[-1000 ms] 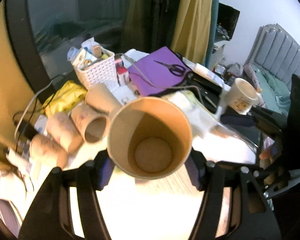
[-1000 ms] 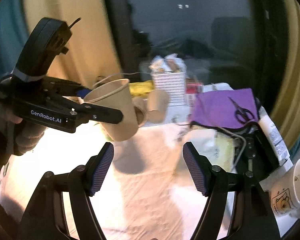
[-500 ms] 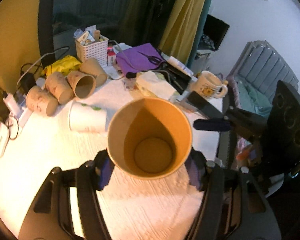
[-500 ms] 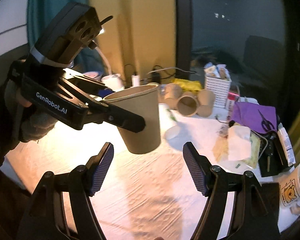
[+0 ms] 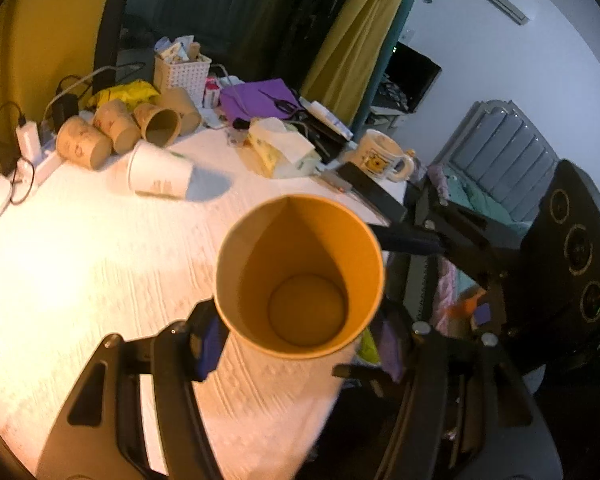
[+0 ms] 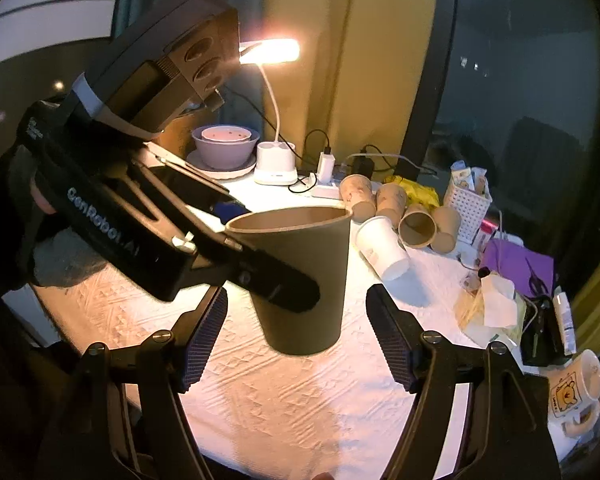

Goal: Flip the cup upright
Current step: 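Turn the held cup opening upward and bring it toward the right gripper, then close the right gripper on the cup body while the left gripper releases it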

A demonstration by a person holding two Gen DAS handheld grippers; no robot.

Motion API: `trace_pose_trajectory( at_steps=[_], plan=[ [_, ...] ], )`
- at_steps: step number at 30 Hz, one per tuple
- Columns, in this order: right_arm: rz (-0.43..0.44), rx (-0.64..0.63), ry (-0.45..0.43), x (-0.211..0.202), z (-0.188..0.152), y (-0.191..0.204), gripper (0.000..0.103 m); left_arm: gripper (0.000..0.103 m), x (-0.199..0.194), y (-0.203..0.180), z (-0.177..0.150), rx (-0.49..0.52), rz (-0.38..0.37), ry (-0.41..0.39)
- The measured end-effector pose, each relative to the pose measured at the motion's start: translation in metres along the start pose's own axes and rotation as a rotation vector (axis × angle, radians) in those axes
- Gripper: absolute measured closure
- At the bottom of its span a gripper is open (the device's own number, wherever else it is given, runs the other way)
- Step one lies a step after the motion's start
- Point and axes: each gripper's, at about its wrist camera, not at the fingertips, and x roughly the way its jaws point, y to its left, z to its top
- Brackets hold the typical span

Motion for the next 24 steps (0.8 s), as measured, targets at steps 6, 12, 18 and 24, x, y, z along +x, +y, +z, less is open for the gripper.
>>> trace_pose_trajectory(
  at_steps=[6,12,18,24],
  plan=[
    [-0.017,-0.055,-0.011,-0.007,-0.009,0.035,0.028,0.040,-0.020,-0.010,-0.025,-0.027,-0.018,-0.031],
    [-0.027,-0.089,-0.030,-0.012,-0.012,0.058,0.028,0.040,-0.041,-0.021,-0.047,-0.028,0.001,-0.065],
    [-0.024,-0.137,-0.053,-0.017,-0.010,0.077,0.028,0.040,-0.056,-0.022,-0.063,-0.070,-0.011,-0.094],
    [-0.018,-0.163,-0.063,-0.017,-0.009,0.088,0.028,0.040,-0.061,-0.017,-0.074,-0.109,-0.020,-0.101]
  ],
)
